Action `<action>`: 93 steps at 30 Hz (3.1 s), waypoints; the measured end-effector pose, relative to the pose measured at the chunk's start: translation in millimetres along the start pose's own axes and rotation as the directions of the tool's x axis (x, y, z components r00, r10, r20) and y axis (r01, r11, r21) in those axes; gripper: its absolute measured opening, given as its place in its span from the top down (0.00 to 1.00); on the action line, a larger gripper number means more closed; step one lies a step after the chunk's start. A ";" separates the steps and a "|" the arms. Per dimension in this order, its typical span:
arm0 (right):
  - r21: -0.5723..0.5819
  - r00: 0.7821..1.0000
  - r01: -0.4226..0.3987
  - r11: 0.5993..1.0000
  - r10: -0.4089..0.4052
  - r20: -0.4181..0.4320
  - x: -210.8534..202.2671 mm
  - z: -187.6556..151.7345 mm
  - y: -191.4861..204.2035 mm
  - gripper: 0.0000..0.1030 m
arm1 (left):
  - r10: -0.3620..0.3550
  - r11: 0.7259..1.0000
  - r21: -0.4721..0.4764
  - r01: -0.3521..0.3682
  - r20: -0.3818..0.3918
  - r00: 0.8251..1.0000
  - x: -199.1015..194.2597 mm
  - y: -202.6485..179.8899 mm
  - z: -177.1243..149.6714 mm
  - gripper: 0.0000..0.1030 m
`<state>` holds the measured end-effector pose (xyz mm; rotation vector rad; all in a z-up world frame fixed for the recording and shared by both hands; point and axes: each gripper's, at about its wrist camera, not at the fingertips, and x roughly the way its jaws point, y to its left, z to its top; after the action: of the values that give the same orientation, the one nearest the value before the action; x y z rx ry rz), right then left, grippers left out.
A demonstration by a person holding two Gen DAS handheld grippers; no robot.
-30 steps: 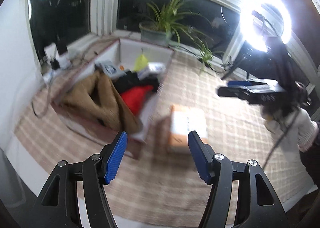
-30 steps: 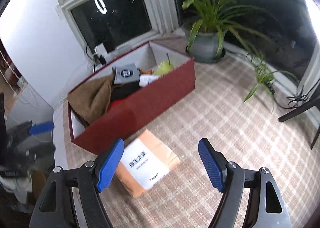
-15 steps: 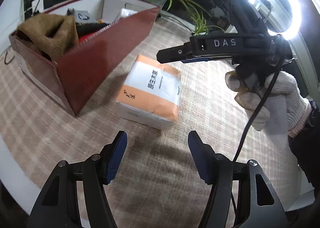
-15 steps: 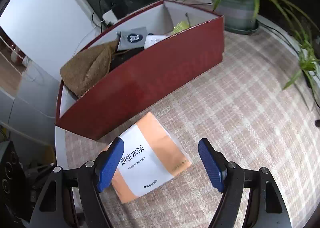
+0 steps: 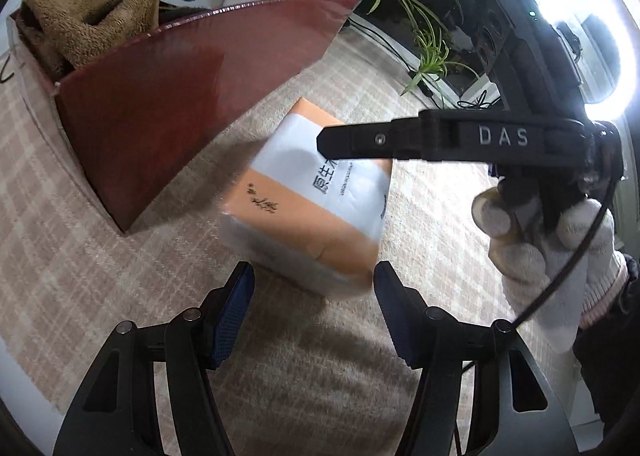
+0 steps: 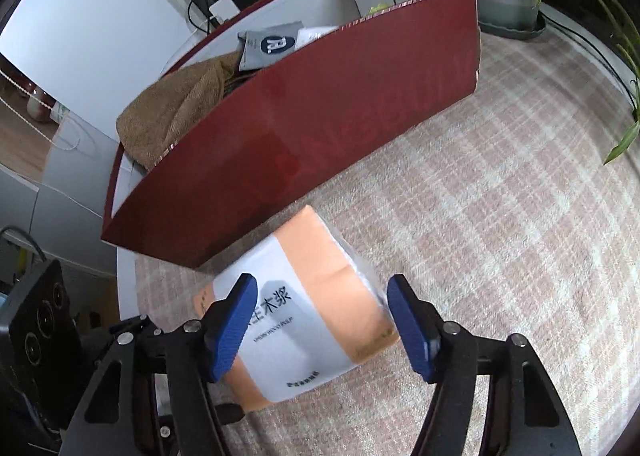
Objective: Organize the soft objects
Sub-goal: 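Close the right gripper on the orange paper package and lift it, then carry the orange package over the box and open the right gripper, then swing both grippers away from the filled box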
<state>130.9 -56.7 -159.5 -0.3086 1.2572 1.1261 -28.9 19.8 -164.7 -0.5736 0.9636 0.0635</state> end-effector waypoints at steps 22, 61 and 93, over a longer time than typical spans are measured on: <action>0.101 0.997 -0.016 0.995 0.008 0.078 -44.3 -46.3 6.3 0.53 | -0.009 0.991 0.132 0.004 0.037 0.999 -26.2 -27.0 8.2 0.50; 0.104 0.943 0.103 0.989 -0.130 0.306 -52.0 155.5 81.5 0.53 | -0.028 0.971 0.241 0.006 0.091 0.995 -64.5 81.0 205.0 0.50; 0.387 0.822 0.295 0.874 -0.438 0.363 -112.4 23.6 71.2 0.46 | 0.030 0.938 0.339 -0.074 0.134 0.990 -110.7 88.4 177.5 0.50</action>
<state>99.9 -62.2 -28.1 -0.0420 0.8953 0.5934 14.7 203.4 -38.4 -0.2181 0.8406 -0.0215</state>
